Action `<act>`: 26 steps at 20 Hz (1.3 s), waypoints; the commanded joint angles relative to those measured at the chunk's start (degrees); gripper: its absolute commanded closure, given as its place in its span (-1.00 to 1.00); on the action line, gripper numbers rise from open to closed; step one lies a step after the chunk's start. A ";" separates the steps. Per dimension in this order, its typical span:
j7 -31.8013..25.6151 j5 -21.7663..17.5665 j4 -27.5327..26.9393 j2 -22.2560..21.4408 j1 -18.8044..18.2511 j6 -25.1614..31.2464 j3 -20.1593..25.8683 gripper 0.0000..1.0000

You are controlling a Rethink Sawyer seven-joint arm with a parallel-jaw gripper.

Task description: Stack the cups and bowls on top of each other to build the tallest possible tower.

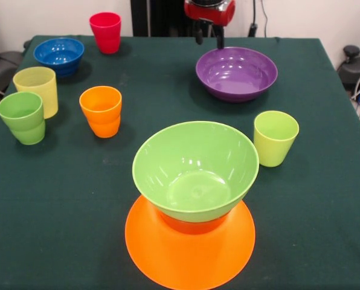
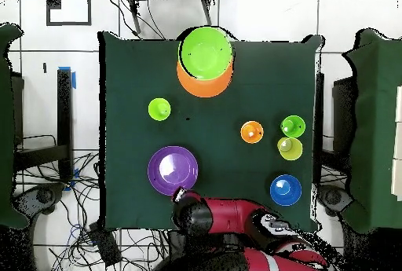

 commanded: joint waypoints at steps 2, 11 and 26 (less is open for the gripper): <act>6.35 3.02 -5.60 4.62 -0.82 -3.12 5.87 -1.00; 7.15 2.54 -6.09 6.74 -1.41 -7.34 6.90 -1.00; 5.30 0.13 -7.25 7.75 -1.74 -11.33 7.40 1.00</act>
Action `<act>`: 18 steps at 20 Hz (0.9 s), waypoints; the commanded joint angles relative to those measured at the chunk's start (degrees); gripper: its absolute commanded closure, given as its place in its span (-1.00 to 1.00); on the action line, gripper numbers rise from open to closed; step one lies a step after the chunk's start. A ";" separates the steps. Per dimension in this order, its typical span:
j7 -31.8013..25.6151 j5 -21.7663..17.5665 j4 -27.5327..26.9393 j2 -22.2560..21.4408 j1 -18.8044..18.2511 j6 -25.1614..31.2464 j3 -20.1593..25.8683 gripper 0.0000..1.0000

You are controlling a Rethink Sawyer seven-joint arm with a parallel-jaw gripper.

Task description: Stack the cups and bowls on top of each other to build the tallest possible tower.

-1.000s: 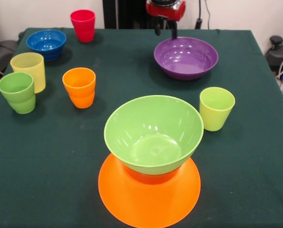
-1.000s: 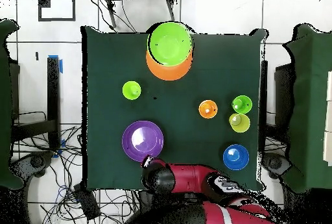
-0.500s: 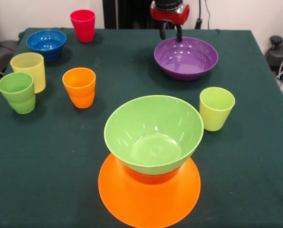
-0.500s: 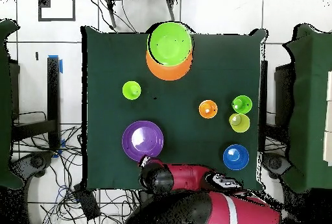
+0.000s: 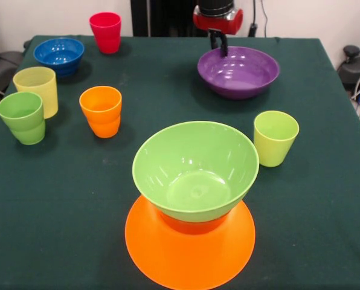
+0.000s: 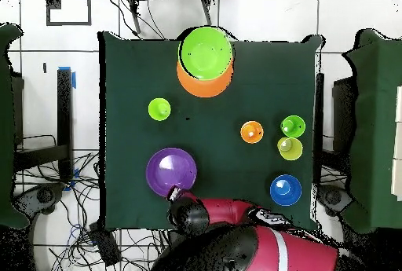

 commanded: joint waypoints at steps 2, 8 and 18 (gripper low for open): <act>5.17 0.15 -6.42 1.44 -1.75 -4.03 6.46 1.00; 5.24 0.80 -5.34 -0.98 -3.39 -2.81 8.17 1.00; 3.83 2.96 -3.62 -8.75 -6.02 5.08 11.92 1.00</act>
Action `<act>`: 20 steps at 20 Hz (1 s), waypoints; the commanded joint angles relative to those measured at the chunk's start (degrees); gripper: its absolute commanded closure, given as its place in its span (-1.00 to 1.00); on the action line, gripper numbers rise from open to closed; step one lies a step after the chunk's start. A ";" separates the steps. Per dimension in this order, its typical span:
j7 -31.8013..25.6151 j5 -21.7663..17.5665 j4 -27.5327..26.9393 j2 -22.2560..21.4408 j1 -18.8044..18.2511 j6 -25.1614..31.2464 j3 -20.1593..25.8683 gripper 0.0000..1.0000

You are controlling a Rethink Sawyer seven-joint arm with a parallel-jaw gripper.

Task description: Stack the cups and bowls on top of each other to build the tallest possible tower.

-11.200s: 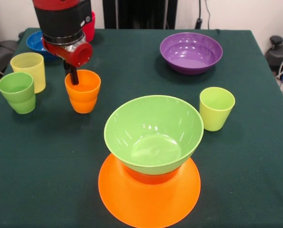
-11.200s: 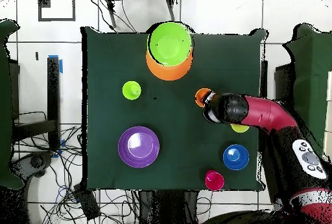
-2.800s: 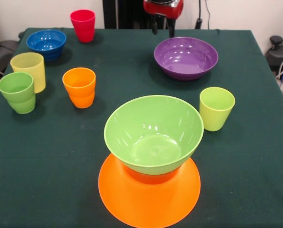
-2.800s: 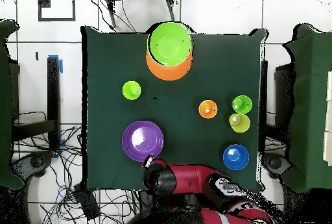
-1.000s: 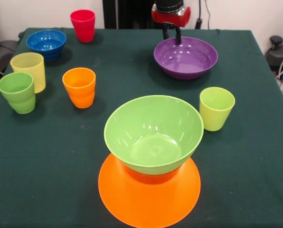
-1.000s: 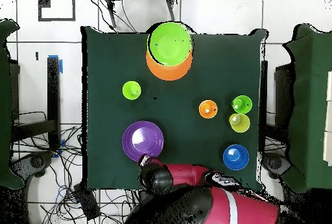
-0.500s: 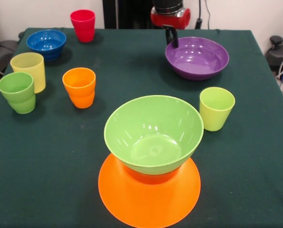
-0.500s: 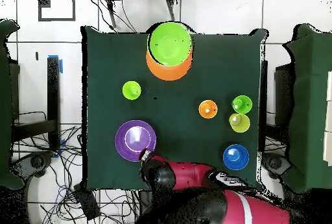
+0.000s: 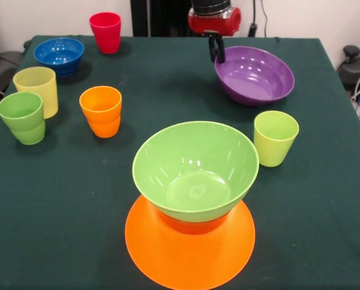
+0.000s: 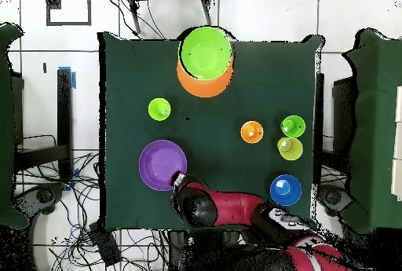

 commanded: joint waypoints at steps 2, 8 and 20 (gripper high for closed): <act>3.24 3.92 -3.27 -6.45 -1.66 9.71 7.92 1.00; 1.63 6.31 -3.14 -11.47 -2.82 17.05 9.92 1.00; -1.18 8.52 -5.70 -16.00 -4.78 27.91 12.77 1.00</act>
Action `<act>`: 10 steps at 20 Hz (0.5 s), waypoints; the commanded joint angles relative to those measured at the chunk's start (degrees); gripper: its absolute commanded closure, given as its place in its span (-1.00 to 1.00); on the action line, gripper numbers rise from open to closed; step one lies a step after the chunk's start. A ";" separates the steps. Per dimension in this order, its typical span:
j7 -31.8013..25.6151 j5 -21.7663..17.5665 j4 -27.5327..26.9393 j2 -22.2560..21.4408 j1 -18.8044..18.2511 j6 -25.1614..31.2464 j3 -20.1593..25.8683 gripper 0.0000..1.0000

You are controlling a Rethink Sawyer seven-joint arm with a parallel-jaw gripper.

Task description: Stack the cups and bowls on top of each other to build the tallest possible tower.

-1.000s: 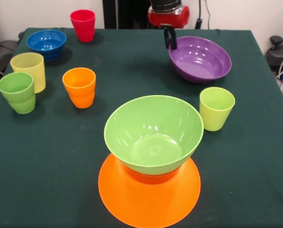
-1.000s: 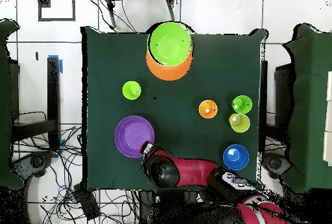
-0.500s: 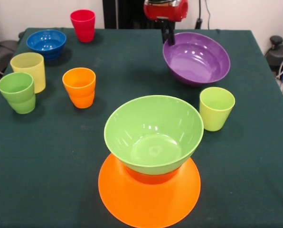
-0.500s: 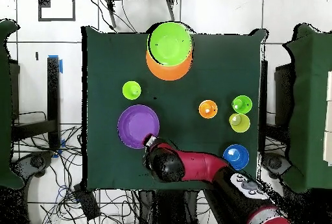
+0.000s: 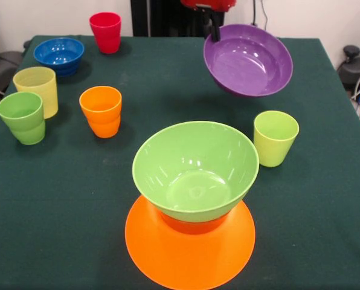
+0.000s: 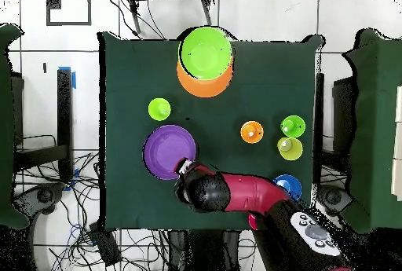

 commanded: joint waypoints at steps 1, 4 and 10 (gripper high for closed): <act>-1.48 3.01 -5.09 -2.65 -0.56 8.16 5.86 1.00; -2.10 3.64 -5.77 -3.81 -1.41 9.57 7.36 1.00; -2.48 4.61 -8.66 -6.30 -0.88 14.20 7.60 1.00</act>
